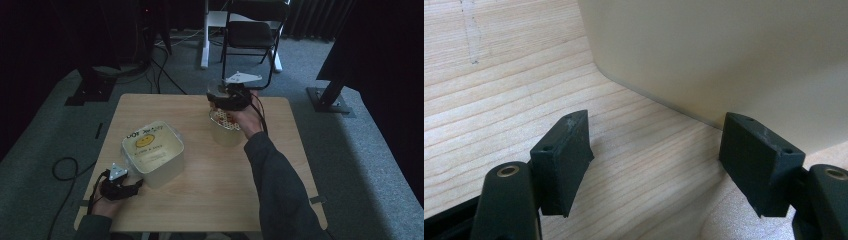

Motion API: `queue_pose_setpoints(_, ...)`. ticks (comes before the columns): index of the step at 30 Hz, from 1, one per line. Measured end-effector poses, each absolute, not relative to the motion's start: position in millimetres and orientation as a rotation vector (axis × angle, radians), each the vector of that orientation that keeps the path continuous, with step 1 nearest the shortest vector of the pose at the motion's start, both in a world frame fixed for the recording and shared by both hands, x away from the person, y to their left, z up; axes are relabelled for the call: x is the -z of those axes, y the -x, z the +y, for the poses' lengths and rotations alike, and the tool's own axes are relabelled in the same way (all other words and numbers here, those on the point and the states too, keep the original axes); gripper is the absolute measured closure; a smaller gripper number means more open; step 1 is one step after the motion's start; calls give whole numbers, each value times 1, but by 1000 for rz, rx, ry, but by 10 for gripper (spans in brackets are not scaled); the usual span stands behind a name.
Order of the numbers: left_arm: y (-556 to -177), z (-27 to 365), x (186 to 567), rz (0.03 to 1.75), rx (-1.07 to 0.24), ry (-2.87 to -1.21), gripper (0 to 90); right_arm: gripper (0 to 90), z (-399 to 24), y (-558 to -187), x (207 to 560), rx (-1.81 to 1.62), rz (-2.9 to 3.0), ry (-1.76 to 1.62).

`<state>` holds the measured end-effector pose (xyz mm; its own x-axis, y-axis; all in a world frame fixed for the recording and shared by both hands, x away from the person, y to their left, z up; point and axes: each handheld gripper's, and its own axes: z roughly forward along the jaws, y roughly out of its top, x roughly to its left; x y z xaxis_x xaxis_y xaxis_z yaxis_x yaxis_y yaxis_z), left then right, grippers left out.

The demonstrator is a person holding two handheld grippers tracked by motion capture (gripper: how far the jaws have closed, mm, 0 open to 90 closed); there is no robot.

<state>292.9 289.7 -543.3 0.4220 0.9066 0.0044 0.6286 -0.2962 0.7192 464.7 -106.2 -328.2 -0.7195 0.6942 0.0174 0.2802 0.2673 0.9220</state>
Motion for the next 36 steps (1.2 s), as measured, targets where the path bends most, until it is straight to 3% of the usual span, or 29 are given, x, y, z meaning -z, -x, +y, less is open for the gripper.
queue_pose_setpoints(36, -292, 290, 544, 1292, -556, -2030, 290, 387, 0, -420, 333, -1628, 2426, -582)
